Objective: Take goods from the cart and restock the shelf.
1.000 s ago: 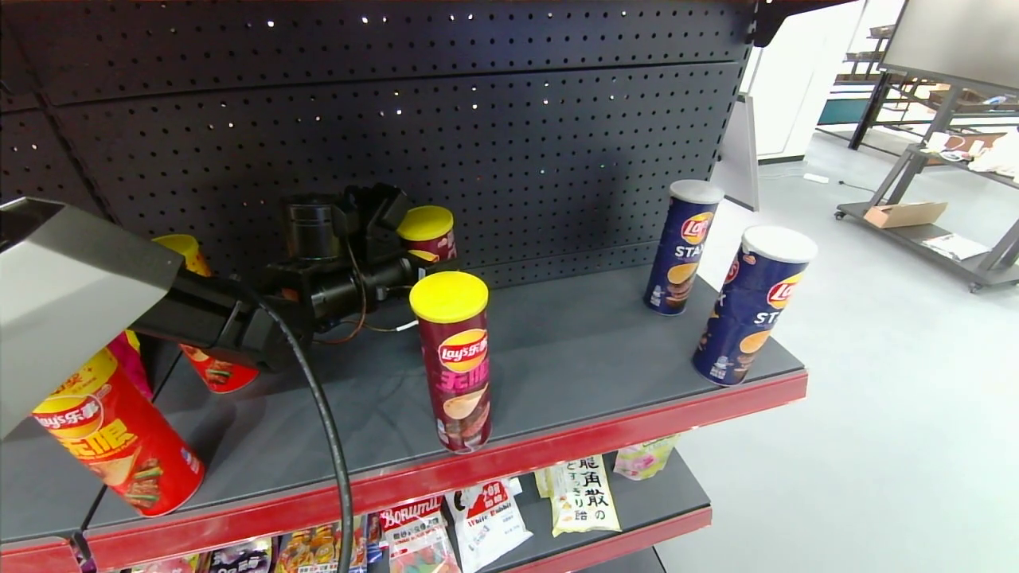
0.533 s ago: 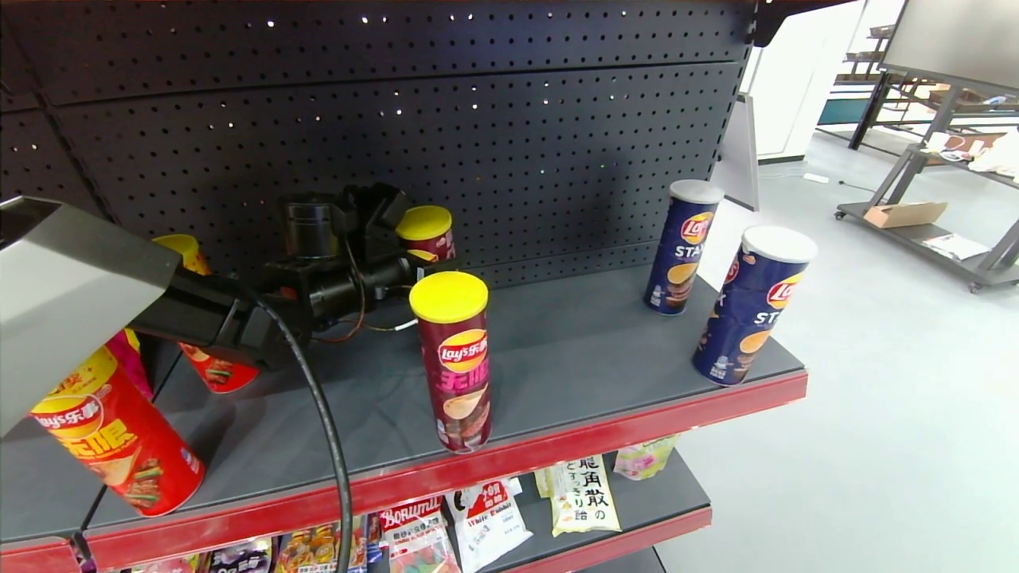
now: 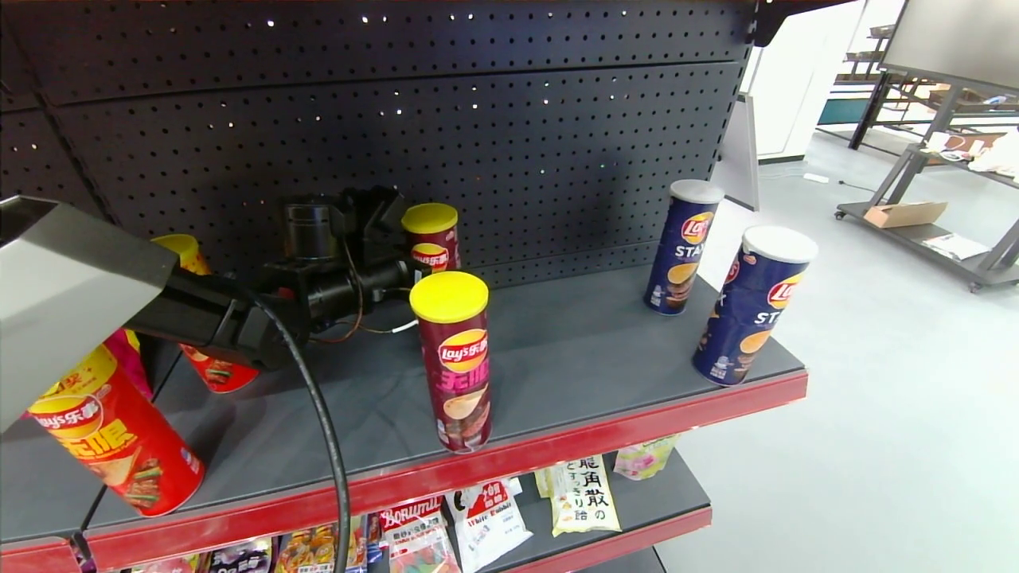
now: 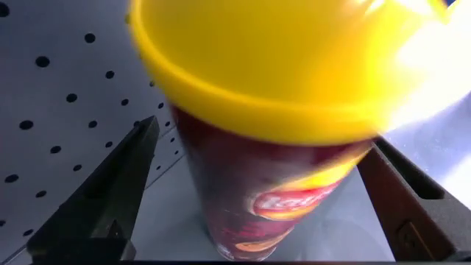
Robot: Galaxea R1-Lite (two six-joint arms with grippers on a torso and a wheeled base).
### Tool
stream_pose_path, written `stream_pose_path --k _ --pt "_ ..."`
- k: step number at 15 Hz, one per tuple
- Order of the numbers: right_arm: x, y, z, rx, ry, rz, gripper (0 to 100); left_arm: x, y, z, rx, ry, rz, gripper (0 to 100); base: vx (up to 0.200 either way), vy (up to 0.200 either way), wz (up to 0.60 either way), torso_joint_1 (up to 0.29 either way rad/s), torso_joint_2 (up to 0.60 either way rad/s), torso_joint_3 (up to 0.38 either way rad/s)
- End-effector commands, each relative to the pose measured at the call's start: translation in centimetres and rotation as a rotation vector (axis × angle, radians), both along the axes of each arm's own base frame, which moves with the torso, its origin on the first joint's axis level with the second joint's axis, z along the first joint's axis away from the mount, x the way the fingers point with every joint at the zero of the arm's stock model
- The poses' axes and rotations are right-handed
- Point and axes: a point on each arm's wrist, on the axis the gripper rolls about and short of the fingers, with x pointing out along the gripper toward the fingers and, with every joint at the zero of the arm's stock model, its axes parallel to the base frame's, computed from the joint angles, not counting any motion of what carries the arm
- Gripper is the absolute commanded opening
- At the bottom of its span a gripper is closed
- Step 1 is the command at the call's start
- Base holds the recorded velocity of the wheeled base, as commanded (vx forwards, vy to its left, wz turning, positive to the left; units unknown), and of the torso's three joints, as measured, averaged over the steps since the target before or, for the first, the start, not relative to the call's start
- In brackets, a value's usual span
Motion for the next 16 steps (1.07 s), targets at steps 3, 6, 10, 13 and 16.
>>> stream_pose_path --k 3,6,10,13,16 --pt "0.0 0.0 0.0 0.000 0.001 0.000 100 -2.3 1.0 0.9 0.006 0.013 0.008 100 0.000 0.000 0.00 0.000 0.00 0.000" --pt "0.0 0.0 0.0 0.000 0.002 0.000 100 -5.2 2.5 0.7 0.020 0.056 0.025 100 0.000 0.000 0.00 0.000 0.00 0.000" --pt "0.0 0.0 0.0 0.000 0.001 0.000 100 -9.1 4.0 1.0 0.056 0.067 0.026 100 0.000 0.000 0.00 0.000 0.00 0.000" --pt "0.0 0.0 0.0 0.000 0.001 0.000 100 -12.2 4.9 1.1 0.061 0.081 0.022 100 0.000 0.000 0.00 0.000 0.00 0.000" --pt "0.0 0.0 0.0 0.000 0.001 0.000 100 -15.7 5.8 1.4 0.059 0.088 0.011 100 0.000 0.000 0.00 0.000 0.00 0.000"
